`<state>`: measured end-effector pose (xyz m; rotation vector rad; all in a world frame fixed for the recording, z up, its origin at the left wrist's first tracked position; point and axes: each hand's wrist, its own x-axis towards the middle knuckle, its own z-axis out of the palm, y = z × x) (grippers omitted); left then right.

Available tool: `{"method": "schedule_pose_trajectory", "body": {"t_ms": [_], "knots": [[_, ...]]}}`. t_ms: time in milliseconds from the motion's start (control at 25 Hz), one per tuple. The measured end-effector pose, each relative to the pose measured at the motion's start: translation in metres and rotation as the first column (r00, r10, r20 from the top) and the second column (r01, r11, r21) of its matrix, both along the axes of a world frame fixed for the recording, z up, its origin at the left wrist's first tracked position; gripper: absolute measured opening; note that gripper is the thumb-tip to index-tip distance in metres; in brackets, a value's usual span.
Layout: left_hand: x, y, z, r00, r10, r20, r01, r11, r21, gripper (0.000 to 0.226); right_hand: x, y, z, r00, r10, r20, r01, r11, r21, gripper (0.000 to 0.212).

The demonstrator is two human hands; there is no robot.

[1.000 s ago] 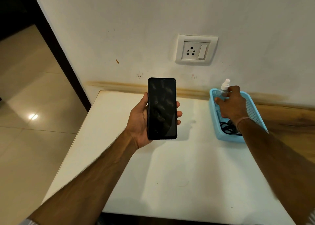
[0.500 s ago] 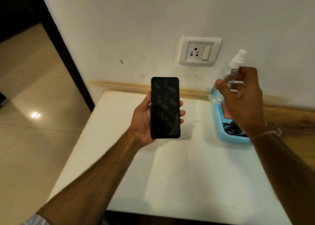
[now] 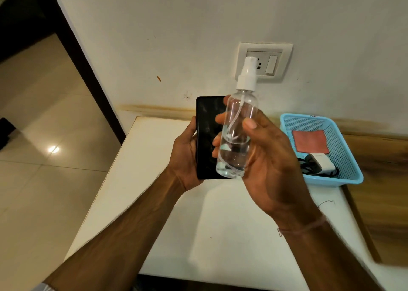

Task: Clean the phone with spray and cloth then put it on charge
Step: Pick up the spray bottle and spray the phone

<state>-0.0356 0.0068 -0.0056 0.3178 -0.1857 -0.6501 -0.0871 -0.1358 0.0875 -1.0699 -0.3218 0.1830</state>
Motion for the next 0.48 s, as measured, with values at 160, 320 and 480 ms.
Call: {"method": "schedule_pose_trajectory", "body": {"t_ms": [160,320,480], "knots": [[0.0001,0.0009,-0.0029,1.000,0.007,0.008,-0.007,0.999,0.035,0.072,-0.0046,-0.0033,-0.0012,0.993,0.089,-0.071,-0.086,0.995,0.048,0.039],[0.0016,-0.0014,-0.0020,0.995,0.096,-0.029,-0.091,0.985,0.145,0.063,-0.0044,-0.0071,-0.0042,0.988,0.144,-0.053,-0.140,0.988,0.065,0.039],[-0.0011,-0.0028,-0.0005,1.000,-0.020,0.013,0.021,0.998,-0.057,0.077,-0.0003,-0.0099,-0.0092,0.995,0.071,0.064,-0.071,0.997,-0.008,0.046]]}}
